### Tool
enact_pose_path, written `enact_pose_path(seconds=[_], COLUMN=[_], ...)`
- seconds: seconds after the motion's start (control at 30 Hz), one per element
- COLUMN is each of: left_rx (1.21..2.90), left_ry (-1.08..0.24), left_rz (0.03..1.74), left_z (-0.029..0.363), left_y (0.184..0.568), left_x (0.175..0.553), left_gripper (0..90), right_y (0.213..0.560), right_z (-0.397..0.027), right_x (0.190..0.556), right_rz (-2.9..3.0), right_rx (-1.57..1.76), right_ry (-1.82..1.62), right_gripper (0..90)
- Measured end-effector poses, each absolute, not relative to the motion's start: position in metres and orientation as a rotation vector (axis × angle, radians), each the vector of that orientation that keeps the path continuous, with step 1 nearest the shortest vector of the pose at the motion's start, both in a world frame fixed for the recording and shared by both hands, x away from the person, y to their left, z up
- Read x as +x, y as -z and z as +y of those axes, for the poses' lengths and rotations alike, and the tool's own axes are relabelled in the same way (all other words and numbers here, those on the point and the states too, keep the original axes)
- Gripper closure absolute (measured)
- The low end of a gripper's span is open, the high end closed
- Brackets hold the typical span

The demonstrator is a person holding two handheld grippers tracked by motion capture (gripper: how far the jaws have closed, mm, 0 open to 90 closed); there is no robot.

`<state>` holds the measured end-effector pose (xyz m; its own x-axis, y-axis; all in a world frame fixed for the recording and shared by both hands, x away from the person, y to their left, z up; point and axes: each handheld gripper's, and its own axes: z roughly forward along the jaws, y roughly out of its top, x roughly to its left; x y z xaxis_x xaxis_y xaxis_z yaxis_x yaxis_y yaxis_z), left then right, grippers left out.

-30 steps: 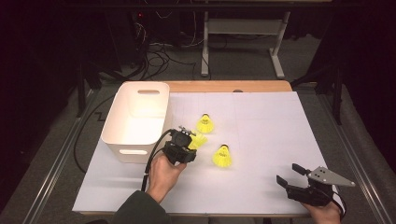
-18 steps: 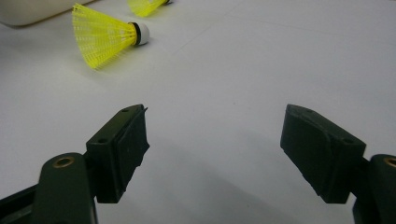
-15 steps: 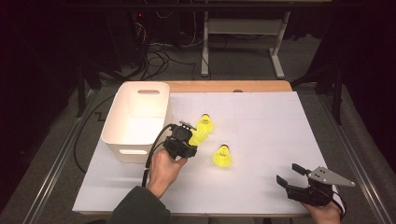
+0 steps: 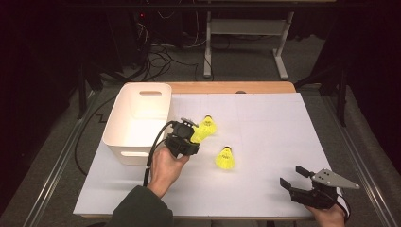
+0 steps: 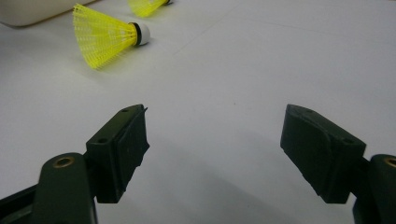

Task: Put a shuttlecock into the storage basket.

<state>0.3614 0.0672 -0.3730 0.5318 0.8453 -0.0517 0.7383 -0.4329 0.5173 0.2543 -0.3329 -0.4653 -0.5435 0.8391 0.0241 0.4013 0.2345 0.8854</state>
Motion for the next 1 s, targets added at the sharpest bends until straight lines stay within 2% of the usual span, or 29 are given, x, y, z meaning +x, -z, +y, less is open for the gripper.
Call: enact_pose_path(seconds=[1.0], left_rx=[2.317], left_ry=[-0.302], left_rz=[1.344], left_z=[0.067], left_y=[0.354], left_x=[0.396], left_gripper=[64.8], right_y=[0.465], right_z=[-0.332], right_x=[0.254], right_rz=[2.056], right_rx=[1.137], right_ry=[-1.259], right_gripper=[23.3])
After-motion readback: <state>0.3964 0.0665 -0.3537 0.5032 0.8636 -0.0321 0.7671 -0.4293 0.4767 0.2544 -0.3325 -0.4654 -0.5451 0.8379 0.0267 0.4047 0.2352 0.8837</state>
